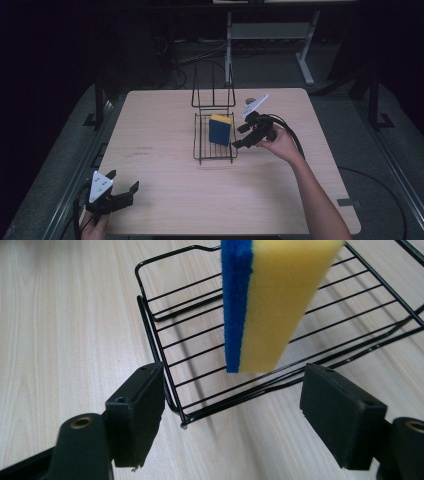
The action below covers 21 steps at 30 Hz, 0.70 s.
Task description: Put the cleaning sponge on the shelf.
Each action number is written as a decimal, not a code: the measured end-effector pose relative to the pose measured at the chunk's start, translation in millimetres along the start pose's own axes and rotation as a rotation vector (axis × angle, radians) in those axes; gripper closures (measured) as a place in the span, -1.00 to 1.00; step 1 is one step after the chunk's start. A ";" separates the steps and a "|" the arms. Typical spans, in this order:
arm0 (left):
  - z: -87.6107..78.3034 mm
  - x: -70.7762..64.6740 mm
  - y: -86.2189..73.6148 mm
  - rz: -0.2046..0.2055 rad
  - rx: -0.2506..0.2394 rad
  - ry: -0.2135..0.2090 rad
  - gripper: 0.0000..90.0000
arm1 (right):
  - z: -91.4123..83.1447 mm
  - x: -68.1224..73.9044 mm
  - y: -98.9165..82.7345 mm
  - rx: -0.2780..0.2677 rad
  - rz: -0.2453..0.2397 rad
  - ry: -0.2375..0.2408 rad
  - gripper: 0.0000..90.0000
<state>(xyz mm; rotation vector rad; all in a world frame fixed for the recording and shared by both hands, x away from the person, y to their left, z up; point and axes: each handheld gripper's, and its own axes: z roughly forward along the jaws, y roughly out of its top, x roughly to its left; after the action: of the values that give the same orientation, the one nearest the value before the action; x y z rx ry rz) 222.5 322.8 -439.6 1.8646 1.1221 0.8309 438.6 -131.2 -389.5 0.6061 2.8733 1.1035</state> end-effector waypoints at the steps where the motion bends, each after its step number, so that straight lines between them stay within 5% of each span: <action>1: -0.2 -0.1 0.2 -0.001 -0.002 0.001 -0.69 | -0.8 0.1 -0.5 -0.002 0.005 0.000 -0.43; 21: 0.0 -0.5 0.0 0.000 0.002 0.000 -0.69 | -9.2 4.7 -10.4 0.020 0.012 0.021 -0.45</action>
<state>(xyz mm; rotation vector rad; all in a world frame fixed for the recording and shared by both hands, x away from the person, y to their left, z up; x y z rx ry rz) 222.3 322.3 -439.6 1.8658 1.1235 0.8299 429.3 -142.5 -388.7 0.6170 2.9054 1.0906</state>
